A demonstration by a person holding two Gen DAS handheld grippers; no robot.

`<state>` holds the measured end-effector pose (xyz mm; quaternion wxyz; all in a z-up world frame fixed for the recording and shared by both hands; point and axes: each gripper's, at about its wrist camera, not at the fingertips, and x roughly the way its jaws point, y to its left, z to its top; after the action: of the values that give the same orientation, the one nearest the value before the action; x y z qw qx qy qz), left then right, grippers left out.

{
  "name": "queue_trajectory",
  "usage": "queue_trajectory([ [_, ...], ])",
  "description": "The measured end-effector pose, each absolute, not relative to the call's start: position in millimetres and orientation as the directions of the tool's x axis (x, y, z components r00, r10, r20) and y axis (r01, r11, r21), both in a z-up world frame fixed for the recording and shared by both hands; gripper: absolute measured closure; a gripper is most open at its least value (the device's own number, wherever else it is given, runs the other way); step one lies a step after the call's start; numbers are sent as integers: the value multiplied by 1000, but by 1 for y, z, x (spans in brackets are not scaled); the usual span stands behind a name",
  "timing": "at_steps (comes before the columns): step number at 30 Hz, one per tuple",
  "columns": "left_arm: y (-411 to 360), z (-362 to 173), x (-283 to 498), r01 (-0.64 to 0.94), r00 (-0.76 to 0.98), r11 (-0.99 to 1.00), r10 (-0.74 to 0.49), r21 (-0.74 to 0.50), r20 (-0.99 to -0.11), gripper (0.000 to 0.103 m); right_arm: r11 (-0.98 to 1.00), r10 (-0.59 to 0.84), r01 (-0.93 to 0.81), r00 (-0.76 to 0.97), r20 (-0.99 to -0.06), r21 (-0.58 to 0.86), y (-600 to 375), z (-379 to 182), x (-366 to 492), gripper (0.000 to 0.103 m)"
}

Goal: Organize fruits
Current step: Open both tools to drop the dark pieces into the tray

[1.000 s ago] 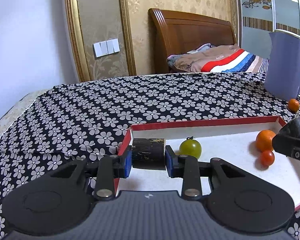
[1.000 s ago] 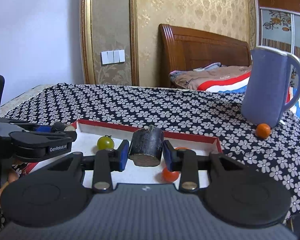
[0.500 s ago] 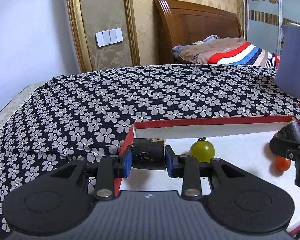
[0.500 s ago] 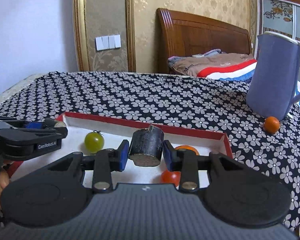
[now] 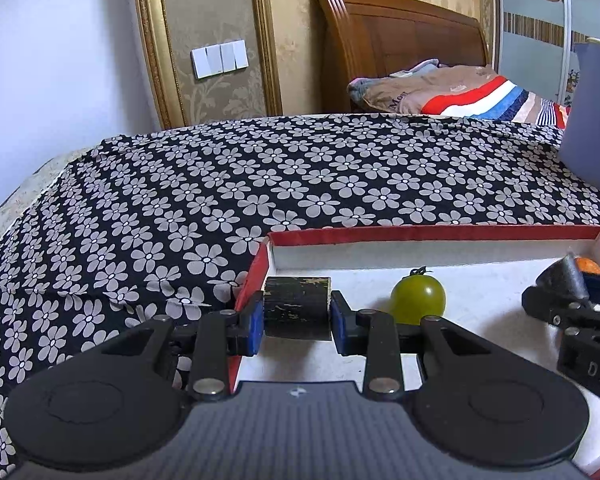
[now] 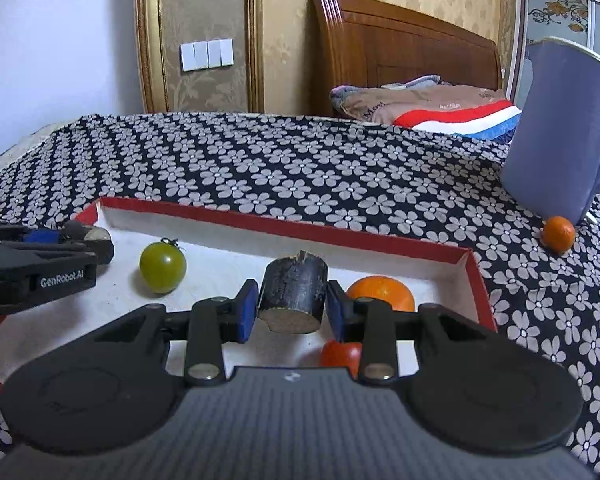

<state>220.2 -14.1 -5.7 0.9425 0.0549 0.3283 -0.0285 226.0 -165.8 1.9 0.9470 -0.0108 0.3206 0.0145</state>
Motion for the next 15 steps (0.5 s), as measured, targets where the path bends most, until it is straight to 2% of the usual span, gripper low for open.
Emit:
queue_trajectory([
  [12,-14,2,214,79,795,994,-15,78,-606,70,999,12,-37,793,-610,-28,-164,3,222,65],
  [13,-13,3,213,73,795,995,-17,68,-607,68,999,11,-36,792,-610,-29,-163,4,220,65],
  [15,-11,7,209,71,798,996,-25,54,-602,56,999,11,-36,797,-604,-29,-165,5,216,61],
])
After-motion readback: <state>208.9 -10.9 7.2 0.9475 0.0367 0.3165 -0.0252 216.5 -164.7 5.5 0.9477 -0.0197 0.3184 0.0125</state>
